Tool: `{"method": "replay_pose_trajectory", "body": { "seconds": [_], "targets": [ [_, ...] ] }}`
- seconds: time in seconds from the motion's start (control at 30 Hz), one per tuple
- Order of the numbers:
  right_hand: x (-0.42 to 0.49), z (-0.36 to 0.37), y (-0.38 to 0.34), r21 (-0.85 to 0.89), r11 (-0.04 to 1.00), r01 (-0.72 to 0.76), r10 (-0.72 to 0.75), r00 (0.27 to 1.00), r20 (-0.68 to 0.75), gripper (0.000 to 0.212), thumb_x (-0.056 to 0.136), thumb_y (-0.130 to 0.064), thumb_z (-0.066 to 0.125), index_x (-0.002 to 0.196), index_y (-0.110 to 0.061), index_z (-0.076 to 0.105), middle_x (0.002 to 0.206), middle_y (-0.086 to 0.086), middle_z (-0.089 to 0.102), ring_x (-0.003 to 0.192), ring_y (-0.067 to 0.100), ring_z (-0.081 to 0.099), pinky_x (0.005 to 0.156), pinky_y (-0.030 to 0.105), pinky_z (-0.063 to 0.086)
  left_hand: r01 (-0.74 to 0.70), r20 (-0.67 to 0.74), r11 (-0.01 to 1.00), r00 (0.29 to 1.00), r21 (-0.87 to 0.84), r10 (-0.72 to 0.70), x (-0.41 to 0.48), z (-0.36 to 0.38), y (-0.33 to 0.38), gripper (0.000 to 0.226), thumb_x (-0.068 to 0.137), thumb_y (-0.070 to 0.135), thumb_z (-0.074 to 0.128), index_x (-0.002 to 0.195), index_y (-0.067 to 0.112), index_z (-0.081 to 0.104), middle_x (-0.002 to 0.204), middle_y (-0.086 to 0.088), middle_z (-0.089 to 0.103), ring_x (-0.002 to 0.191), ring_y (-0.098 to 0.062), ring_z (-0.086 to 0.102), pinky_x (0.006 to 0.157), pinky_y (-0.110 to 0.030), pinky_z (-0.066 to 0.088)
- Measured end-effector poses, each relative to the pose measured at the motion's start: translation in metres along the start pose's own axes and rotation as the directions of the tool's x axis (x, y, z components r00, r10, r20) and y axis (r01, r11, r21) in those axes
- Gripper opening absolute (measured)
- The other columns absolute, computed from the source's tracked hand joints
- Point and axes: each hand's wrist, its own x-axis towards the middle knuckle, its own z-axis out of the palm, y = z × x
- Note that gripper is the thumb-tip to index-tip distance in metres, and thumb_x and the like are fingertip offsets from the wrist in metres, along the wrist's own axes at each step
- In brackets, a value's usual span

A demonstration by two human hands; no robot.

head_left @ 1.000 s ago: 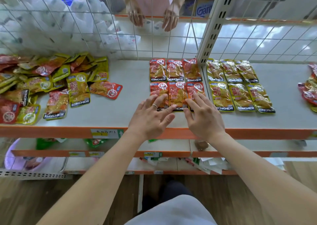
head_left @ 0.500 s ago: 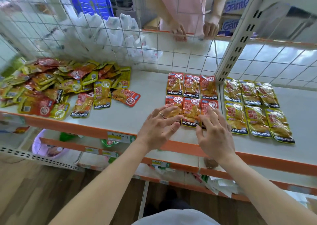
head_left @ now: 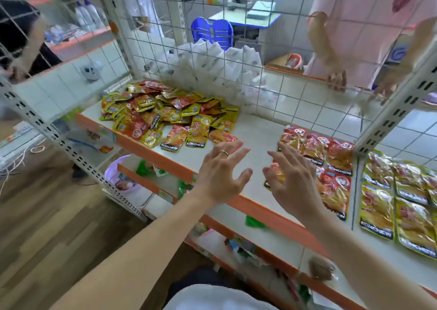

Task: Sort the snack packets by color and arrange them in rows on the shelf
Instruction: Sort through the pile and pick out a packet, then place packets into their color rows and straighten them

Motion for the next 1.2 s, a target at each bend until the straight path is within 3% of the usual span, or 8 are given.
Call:
{"method": "replay_pose_trajectory", "body": {
  "seconds": [0.07,0.2,0.37,0.5,0.67,0.77,1.0,1.2],
  "targets": [
    [0.007,0.005,-0.010,0.004,0.999,0.042,-0.042,0.998,0.048,0.049,0.094,-0.046,0.047,0.139,-0.027,0.055,0.158,0.000,0.038,0.148,0.024,0.029,0.117,0.050,0.018,0.051,-0.034,0.999,0.998,0.008,-0.051,-0.005,-0.009,-0.009,0.062,0.089,0.053,0.046,0.143,0.023,0.054,0.151,0.005,0.047,0.141,-0.017,0.031,0.114,-0.040,0.028],
    [0.014,0.015,-0.028,0.034,0.997,0.069,-0.073,0.991,0.114,0.045,0.100,-0.041,0.053,0.144,-0.031,0.051,0.159,-0.003,0.036,0.149,0.021,0.026,0.120,0.049,0.014,0.145,-0.090,0.971,0.982,-0.190,-0.164,-0.014,-0.024,-0.029,0.055,0.095,0.044,0.044,0.141,0.017,0.057,0.143,0.002,0.056,0.136,-0.016,0.044,0.114,-0.037,0.035],
    [0.025,0.028,-0.049,0.048,0.993,0.107,-0.113,0.983,0.142,0.051,0.098,-0.047,0.050,0.145,-0.029,0.050,0.157,0.000,0.038,0.149,0.022,0.027,0.120,0.049,0.016,0.175,-0.104,0.974,0.976,-0.144,-0.191,-0.018,-0.039,-0.050,0.053,0.096,0.040,0.046,0.142,0.016,0.056,0.143,0.002,0.057,0.134,-0.015,0.042,0.110,-0.028,0.031],
    [0.039,0.040,-0.064,0.061,0.994,0.087,-0.095,0.987,0.131,0.047,0.098,-0.039,0.057,0.144,-0.028,0.052,0.157,-0.001,0.039,0.148,0.021,0.027,0.120,0.048,0.017,0.202,-0.081,0.967,0.973,-0.153,-0.216,-0.010,-0.044,-0.070,0.052,0.096,0.038,0.047,0.143,0.017,0.054,0.145,0.002,0.055,0.136,-0.013,0.040,0.113,-0.033,0.032],
    [0.058,0.063,-0.084,0.030,0.997,0.064,-0.068,0.987,0.148,0.054,0.094,-0.051,0.045,0.144,-0.031,0.051,0.157,-0.005,0.039,0.148,0.017,0.028,0.117,0.043,0.017,0.220,-0.043,0.957,0.972,-0.189,-0.231,-0.002,-0.052,-0.101,0.053,0.096,0.040,0.045,0.145,0.020,0.053,0.146,0.004,0.053,0.138,-0.013,0.040,0.115,-0.033,0.031],
    [0.071,0.081,-0.099,0.019,0.999,0.040,-0.042,0.986,0.161,0.053,0.094,-0.050,0.049,0.143,-0.030,0.053,0.154,-0.005,0.043,0.147,0.017,0.030,0.116,0.041,0.019,0.237,-0.027,0.950,0.968,-0.204,-0.248,0.001,-0.059,-0.125,0.052,0.096,0.039,0.046,0.144,0.019,0.052,0.145,0.002,0.054,0.137,-0.015,0.041,0.116,-0.036,0.032],
    [0.100,0.129,-0.147,0.099,0.995,-0.027,0.009,0.984,0.176,0.044,0.089,-0.042,0.059,0.130,-0.024,0.065,0.138,-0.004,0.060,0.134,0.021,0.048,0.109,0.053,0.035,0.249,0.020,0.948,0.968,-0.199,-0.250,0.008,-0.076,-0.185,0.067,0.098,0.046,0.043,0.159,0.030,0.020,0.147,0.012,0.049,0.136,-0.012,0.038,0.110,-0.032,0.032],
    [0.136,0.166,-0.179,0.094,0.995,-0.023,0.008,0.987,0.161,0.040,0.093,-0.032,0.066,0.132,-0.023,0.064,0.136,-0.004,0.061,0.132,0.019,0.048,0.108,0.047,0.037,0.232,-0.010,0.956,0.971,-0.178,-0.237,0.017,-0.093,-0.240,0.068,0.097,0.043,0.045,0.159,0.024,0.022,0.141,0.013,0.053,0.133,-0.011,0.041,0.108,-0.033,0.035]
  ]
}}
